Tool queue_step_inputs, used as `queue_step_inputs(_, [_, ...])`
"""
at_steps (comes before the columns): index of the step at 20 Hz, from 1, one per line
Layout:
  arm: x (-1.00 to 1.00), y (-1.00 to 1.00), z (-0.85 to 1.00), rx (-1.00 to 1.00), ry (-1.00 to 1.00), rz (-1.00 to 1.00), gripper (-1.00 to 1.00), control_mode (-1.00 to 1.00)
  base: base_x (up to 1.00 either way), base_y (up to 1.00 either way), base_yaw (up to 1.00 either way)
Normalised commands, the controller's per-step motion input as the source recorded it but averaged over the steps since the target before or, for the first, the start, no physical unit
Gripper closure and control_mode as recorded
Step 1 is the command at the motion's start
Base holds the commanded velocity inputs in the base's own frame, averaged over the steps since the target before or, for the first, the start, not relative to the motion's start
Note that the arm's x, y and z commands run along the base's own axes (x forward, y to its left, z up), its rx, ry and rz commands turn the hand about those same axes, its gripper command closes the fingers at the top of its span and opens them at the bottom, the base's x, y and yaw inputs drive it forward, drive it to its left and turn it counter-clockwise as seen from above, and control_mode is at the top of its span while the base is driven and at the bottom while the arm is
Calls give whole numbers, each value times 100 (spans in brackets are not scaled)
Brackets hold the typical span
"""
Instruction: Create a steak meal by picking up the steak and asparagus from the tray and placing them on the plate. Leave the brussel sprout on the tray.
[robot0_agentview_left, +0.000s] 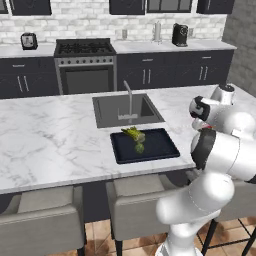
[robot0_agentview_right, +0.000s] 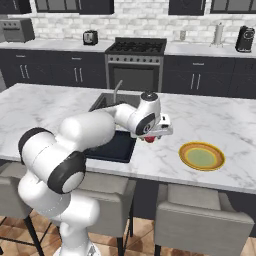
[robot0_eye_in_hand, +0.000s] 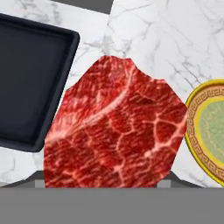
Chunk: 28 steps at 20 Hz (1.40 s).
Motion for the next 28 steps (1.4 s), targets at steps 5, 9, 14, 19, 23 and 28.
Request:
queue_step_inputs(5, [0, -98, -3, 0, 6, -13, 100, -100, 0, 0, 0])
queue_step_inputs(9, [0, -96, -7, 0, 0, -9, 100, -100, 0, 0, 0])
queue_step_inputs(14, [0, -77, -20, 0, 0, -4, 100, -100, 0, 0, 0])
queue_step_inputs(19, [0, -68, -31, 0, 0, -2, 100, -100, 0, 0, 0])
queue_step_inputs(23, [2, -51, -30, 0, 0, 0, 100, -100, 0, 0, 0])
queue_step_inputs(28, [14, -39, -23, 0, 0, 0, 100, -100, 0, 0, 0])
